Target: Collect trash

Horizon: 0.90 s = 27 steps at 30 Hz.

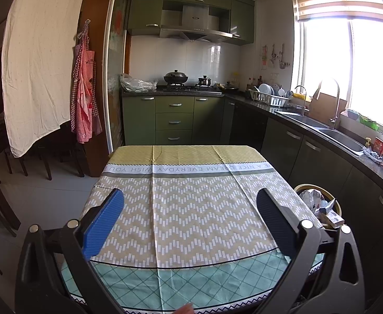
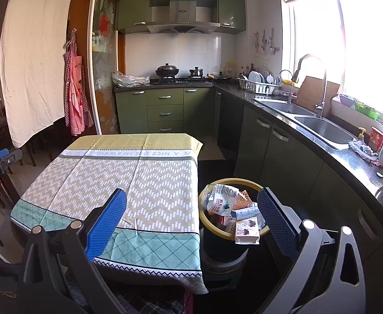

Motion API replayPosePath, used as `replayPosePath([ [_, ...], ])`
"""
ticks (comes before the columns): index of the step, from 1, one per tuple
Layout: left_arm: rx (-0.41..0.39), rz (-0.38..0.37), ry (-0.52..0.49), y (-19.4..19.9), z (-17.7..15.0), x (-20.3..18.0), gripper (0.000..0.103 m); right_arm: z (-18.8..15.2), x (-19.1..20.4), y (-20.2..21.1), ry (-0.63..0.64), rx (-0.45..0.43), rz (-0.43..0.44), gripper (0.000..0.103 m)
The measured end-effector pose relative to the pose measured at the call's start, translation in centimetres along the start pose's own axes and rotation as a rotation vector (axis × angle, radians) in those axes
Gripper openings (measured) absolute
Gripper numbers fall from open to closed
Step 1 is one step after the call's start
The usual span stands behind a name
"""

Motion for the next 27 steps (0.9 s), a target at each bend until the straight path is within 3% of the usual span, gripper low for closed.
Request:
replayPosePath([
  [27, 0.011, -0.01, -0.01, -0.21, -0.19, 0.16, 0.096, -0.48, 0.68, -0.67, -0.008, 0.015, -0.011, 0.098],
])
Point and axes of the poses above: each gripper's, at about its wrist camera, not at the fingertips, and y roughly against the way its jaws point, x to its left, z to its top, the point moved 1 cm from there along -y, roughly the way its jaws point, and after that the axes turned 15 degrees about y, right-handed, at the moved point
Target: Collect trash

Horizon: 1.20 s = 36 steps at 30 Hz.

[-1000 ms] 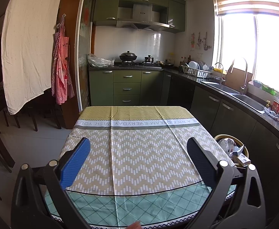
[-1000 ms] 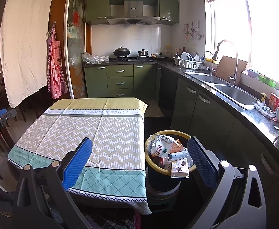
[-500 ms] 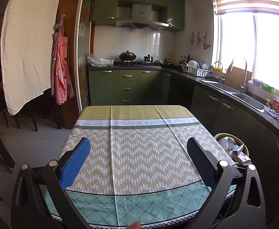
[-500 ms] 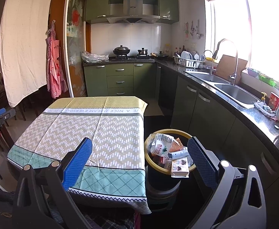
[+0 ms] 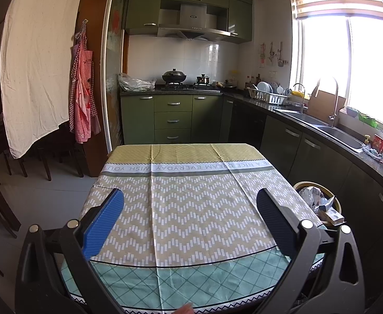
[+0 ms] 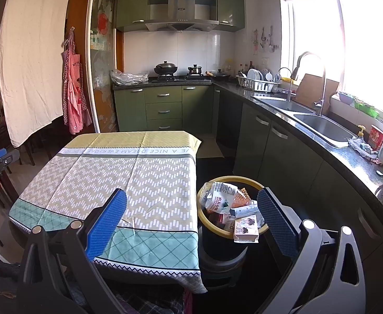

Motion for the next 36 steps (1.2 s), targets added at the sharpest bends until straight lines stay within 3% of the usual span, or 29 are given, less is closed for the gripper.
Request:
replayPosePath([
  [36, 0.03, -0.032, -0.013, -1.03, -0.37, -0.15, 0.096, -0.06, 0.45, -0.71, -0.003, 0.03, -0.006, 0.098],
])
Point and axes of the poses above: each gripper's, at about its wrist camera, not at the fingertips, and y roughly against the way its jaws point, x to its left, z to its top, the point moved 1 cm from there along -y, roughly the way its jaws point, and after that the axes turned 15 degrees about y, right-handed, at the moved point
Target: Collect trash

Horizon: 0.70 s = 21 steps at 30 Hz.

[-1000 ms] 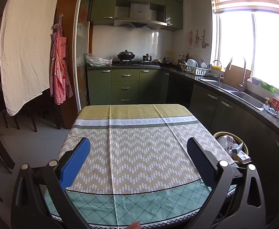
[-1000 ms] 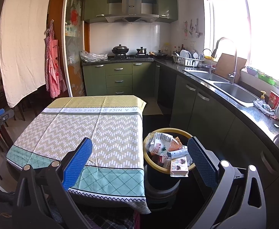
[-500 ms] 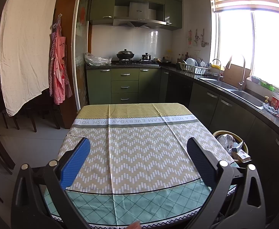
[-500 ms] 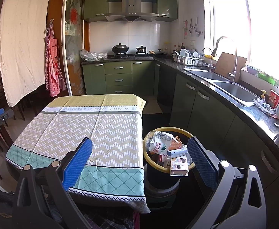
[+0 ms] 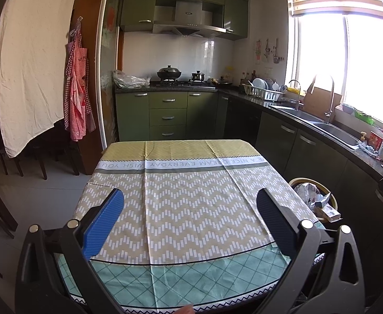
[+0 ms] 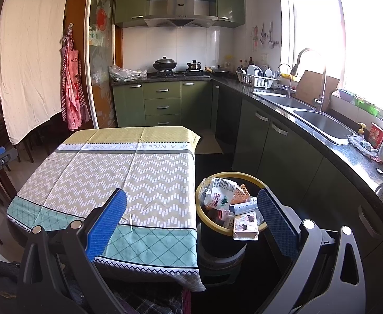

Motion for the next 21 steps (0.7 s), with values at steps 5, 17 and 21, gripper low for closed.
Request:
replayPosePath([
  [5, 0.006, -0.005, 0.001, -0.21, 0.2, 0.06, 0.096, -0.1, 0.1, -0.17, 0.003, 0.006, 0.001, 0.098],
  [17, -0.017, 0.002, -0.049, 0.02, 0.14, -0.34, 0.096, -0.07, 0.13, -0.51, 0.005, 0.016, 0.006, 0.098],
  [21, -0.009, -0.02, -0.036, 0.05, 0.31, -0.21, 0.096, -0.09, 0.05, -0.71, 0.002, 0.02, 0.004, 0.098],
])
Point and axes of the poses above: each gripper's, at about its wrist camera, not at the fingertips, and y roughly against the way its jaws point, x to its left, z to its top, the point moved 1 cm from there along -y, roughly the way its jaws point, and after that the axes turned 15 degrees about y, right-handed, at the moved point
